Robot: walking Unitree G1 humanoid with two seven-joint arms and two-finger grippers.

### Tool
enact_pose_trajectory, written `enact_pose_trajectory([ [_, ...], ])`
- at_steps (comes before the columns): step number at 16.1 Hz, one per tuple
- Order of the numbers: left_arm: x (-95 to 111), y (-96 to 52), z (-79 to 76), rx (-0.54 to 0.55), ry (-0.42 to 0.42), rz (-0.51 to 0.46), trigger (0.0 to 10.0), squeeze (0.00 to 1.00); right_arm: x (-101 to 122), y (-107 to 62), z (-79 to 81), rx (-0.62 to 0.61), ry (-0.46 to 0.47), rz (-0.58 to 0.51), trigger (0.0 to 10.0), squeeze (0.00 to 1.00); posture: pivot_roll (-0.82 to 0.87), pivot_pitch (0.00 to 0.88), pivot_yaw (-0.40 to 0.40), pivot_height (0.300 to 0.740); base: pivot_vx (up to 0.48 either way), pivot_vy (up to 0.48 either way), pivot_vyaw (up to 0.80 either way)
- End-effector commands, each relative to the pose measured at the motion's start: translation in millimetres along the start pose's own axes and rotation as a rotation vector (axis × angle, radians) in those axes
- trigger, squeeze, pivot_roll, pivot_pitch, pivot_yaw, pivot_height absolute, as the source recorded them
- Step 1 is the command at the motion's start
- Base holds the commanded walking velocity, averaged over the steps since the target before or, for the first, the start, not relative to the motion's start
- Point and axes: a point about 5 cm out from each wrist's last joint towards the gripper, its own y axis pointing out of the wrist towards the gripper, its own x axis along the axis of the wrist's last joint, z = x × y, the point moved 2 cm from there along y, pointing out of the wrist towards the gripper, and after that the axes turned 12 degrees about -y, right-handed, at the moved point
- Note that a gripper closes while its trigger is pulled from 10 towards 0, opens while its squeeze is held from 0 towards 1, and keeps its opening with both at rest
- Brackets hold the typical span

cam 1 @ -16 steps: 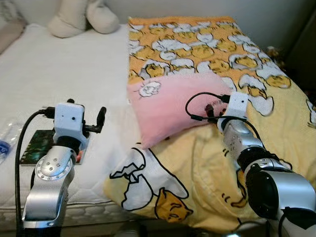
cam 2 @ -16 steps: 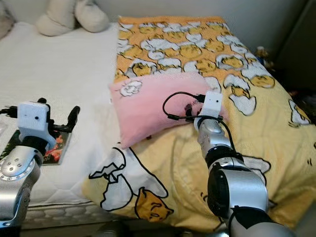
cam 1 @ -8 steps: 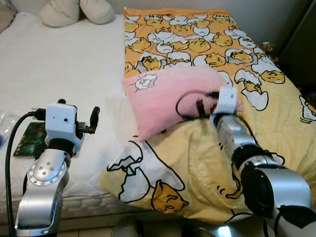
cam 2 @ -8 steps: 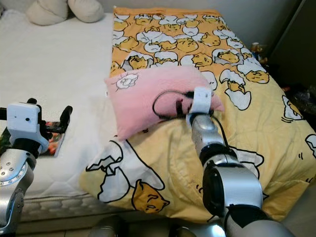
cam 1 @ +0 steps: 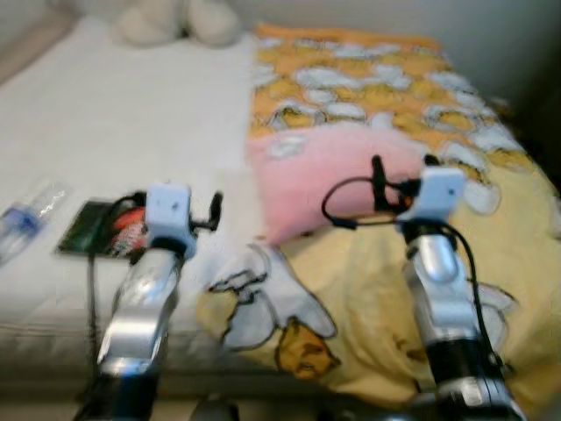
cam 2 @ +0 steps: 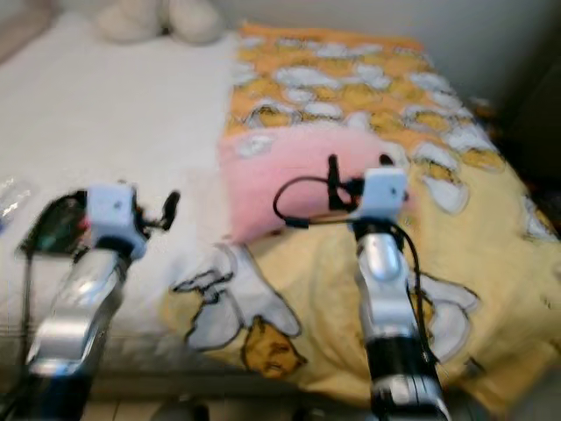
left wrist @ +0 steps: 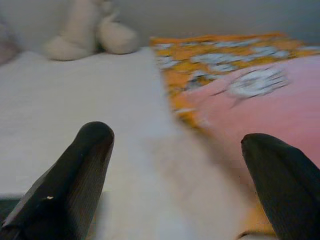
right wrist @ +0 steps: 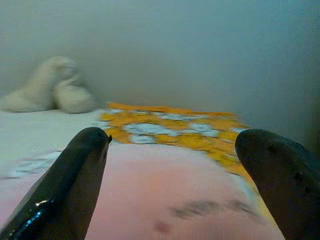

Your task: Clean up the room

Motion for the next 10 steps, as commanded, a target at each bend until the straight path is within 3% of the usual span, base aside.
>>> enact_pose_trajectory([
  [1, 2.1, 8.5, -11.6, -0.038, 0.000, -0.018, 10.0, 0.00, -10.0, -5.4, -6.1, -0.022, -0.010, 0.036, 10.0, 0.00, -0.04, 0.000, 0.018, 0.740, 0.259, -0.401, 0.00],
  [3, 4.3, 18.2, -16.5, -0.054, 0.028, -0.033, 10.0, 0.00, -11.5, -12.0, -5.8, -0.022, -0.021, 0.059, 10.0, 0.00, -0.07, 0.000, 0.030, 0.740, 0.268, -0.394, 0.00],
  [6, -2.2, 27.9, -5.9, 0.021, 0.041, -0.007, 10.0, 0.00, -6.7, -23.4, -4.7, 0.002, -0.025, 0.069, 10.0, 0.00, -0.09, 0.000, 0.040, 0.740, 0.348, -0.325, 0.00],
  [7, -6.1, 32.4, -4.1, 0.045, 0.080, 0.016, 10.0, 0.00, -9.3, -26.0, -4.8, 0.009, -0.031, 0.082, 10.0, 0.00, -0.10, 0.000, 0.044, 0.740, 0.000, 0.000, 0.00],
  [10, 0.4, 41.3, -2.0, 0.042, 0.071, -0.017, 10.0, 0.00, -8.6, -31.0, 0.2, 0.021, -0.029, 0.100, 10.0, 0.00, -0.12, 0.000, 0.056, 0.740, 0.000, 0.000, -0.75],
])
